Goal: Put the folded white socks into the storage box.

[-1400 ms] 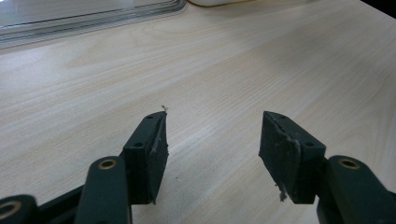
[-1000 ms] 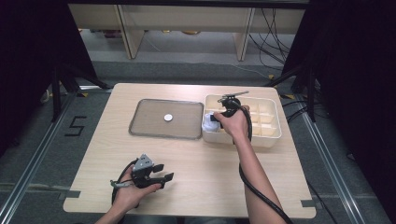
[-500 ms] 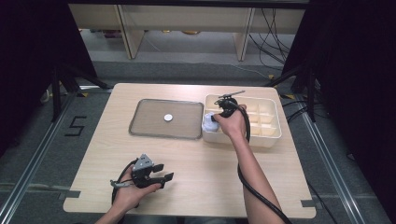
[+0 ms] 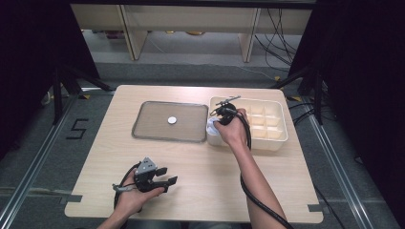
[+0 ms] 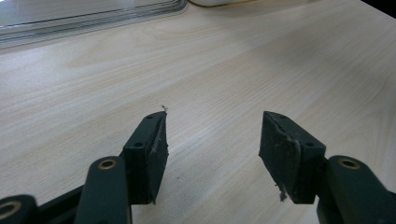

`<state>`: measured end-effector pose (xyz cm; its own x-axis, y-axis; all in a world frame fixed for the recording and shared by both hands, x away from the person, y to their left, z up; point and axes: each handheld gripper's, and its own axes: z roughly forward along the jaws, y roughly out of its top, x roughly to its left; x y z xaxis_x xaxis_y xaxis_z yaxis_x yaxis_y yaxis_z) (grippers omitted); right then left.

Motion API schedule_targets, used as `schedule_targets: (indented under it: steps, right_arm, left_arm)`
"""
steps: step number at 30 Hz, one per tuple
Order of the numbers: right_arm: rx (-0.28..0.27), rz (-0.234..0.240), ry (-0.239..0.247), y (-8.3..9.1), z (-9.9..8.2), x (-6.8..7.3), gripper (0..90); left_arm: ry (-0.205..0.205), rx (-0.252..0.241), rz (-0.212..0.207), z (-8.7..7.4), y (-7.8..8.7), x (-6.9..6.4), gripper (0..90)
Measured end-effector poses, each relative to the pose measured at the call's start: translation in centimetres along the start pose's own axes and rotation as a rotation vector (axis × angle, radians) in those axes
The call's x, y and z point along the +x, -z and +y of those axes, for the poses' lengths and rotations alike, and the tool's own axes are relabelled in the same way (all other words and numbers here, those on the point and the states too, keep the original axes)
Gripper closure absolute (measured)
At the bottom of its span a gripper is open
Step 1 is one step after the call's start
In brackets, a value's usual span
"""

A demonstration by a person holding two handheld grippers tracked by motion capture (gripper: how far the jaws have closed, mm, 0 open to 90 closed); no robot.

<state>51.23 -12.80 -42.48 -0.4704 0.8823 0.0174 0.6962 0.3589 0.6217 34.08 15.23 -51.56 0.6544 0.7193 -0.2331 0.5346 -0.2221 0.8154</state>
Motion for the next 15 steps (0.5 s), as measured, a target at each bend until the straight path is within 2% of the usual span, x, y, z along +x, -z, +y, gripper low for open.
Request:
schedule_targets:
  steps: [4, 8, 12, 15]
  right_arm:
    - [0.003, 0.001, 0.028, 0.04, -0.11, 0.22, 76.4]
    - [-0.002, 0.001, 0.036, -0.10, -0.31, 0.30, 76.4]
    - [0.000, 0.005, 0.031, -0.18, -0.49, 0.33, 76.6]
    - [0.003, 0.010, 0.008, -0.28, -0.58, 0.54, 76.8]
  left_arm:
    - [-0.001, -0.001, -0.004, -0.05, -0.03, -0.02, 41.1]
    - [-0.001, -0.002, -0.003, -0.03, -0.02, -0.01, 41.1]
    - [-0.002, -0.006, -0.005, -0.09, -0.08, -0.04, 41.1]
    - [-0.001, -0.007, -0.003, -0.08, -0.06, -0.08, 41.1]
